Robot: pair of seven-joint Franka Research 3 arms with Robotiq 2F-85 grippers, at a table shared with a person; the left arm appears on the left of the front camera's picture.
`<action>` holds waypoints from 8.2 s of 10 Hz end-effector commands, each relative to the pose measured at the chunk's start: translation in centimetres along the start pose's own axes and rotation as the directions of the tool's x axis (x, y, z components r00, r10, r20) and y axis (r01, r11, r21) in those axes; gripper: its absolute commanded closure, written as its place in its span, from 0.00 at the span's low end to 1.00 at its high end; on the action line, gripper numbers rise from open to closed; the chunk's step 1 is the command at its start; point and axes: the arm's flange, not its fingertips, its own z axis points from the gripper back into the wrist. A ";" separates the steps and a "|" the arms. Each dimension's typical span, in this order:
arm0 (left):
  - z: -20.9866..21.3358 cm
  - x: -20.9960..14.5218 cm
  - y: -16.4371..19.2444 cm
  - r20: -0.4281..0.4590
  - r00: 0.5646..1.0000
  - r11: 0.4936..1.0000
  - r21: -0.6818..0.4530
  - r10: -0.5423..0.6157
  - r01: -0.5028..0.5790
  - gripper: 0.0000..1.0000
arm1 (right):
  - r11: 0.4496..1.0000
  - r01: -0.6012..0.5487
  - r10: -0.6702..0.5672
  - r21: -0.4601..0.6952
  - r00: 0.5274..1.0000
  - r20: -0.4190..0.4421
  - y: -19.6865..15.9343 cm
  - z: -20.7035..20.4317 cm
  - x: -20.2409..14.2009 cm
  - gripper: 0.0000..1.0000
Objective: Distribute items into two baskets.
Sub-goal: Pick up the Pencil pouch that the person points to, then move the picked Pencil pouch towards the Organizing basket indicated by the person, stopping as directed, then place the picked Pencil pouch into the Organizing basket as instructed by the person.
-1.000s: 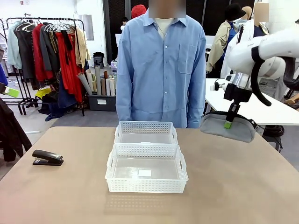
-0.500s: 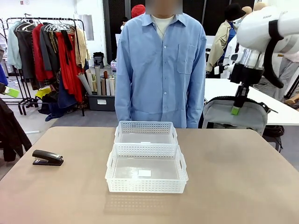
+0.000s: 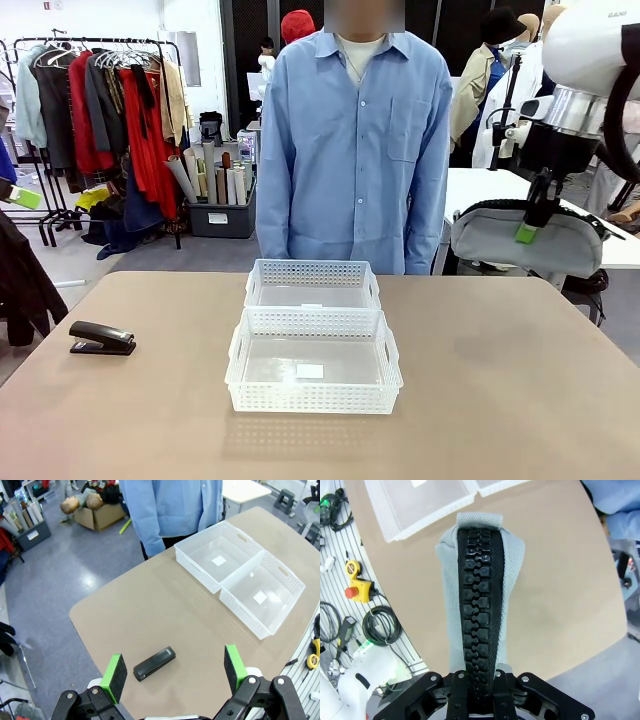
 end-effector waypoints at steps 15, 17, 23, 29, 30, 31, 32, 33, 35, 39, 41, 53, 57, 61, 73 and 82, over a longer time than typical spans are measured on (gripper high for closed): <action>0.0 0.1 0.1 0.014 1.000 1.000 -0.014 -0.015 0.015 0.00 | 1.000 0.000 0.000 0.000 1.000 0.000 0.0 0.0 0.0 1.00; 0.0 0.1 0.1 0.014 1.000 1.000 -0.014 -0.015 0.015 0.00 | 1.000 0.000 0.000 0.000 1.000 0.000 0.0 0.0 0.0 1.00; 0.0 0.1 0.1 0.014 1.000 1.000 -0.014 -0.015 0.015 0.00 | 1.000 0.000 0.000 0.000 1.000 0.000 0.0 0.0 0.0 1.00; 0.0 0.1 0.1 0.014 1.000 1.000 -0.014 -0.015 0.015 0.00 | 1.000 0.000 0.000 0.000 1.000 0.000 0.0 0.0 0.0 1.00; 0.0 0.1 0.1 0.014 1.000 1.000 -0.014 -0.015 0.015 0.00 | 1.000 0.000 0.000 0.015 1.000 -0.002 0.3 -0.4 -0.3 1.00; 0.0 0.1 0.1 0.014 1.000 1.000 -0.014 -0.015 0.015 0.00 | 1.000 -0.003 0.003 0.007 1.000 0.009 0.4 -0.6 -0.2 1.00; 0.0 0.1 0.1 0.014 1.000 1.000 -0.014 -0.015 0.015 0.00 | 1.000 -0.015 0.015 0.011 1.000 0.007 0.9 -0.9 -0.2 1.00; 0.0 0.1 0.1 0.014 1.000 1.000 -0.014 -0.015 0.015 0.00 | 0.999 -0.032 0.032 0.017 0.999 0.005 1.5 -1.3 -0.3 1.00; 0.0 0.1 0.1 0.014 1.000 1.000 -0.014 -0.015 0.015 0.00 | 0.997 -0.072 0.072 0.014 0.997 0.003 2.9 -2.1 -0.5 1.00; 0.0 0.1 0.1 0.014 1.000 1.000 -0.014 -0.015 0.015 0.00 | 0.984 -0.174 0.174 -0.022 0.985 -0.002 7.3 -4.4 -0.4 1.00; 0.0 0.1 0.1 0.014 1.000 1.000 -0.014 -0.015 0.015 0.00 | 0.975 -0.220 0.219 -0.031 0.976 -0.018 8.6 -5.4 0.8 1.00; 0.0 0.1 0.1 0.014 1.000 1.000 -0.014 -0.015 0.015 0.00 | 0.919 -0.394 0.392 0.013 0.917 0.077 12.2 -11.1 11.2 1.00; 0.0 0.1 0.1 0.014 1.000 1.000 -0.014 -0.015 0.015 0.00 | 0.916 -0.402 0.401 0.002 0.912 0.086 13.5 -13.8 14.0 1.00; 0.0 0.1 0.1 0.014 1.000 1.000 -0.014 -0.015 0.015 0.00 | 0.932 -0.363 0.363 -0.024 0.932 -0.003 12.3 -7.1 5.6 1.00; 0.0 0.1 0.1 0.014 1.000 1.000 -0.014 -0.015 0.015 0.00 | 0.952 -0.303 0.306 0.046 0.950 -0.068 11.8 -2.8 -1.8 1.00; 0.0 0.1 0.1 0.014 1.000 1.000 -0.014 -0.015 0.015 0.00 | 0.952 -0.303 0.306 0.046 0.950 -0.068 11.8 -2.8 -1.8 1.00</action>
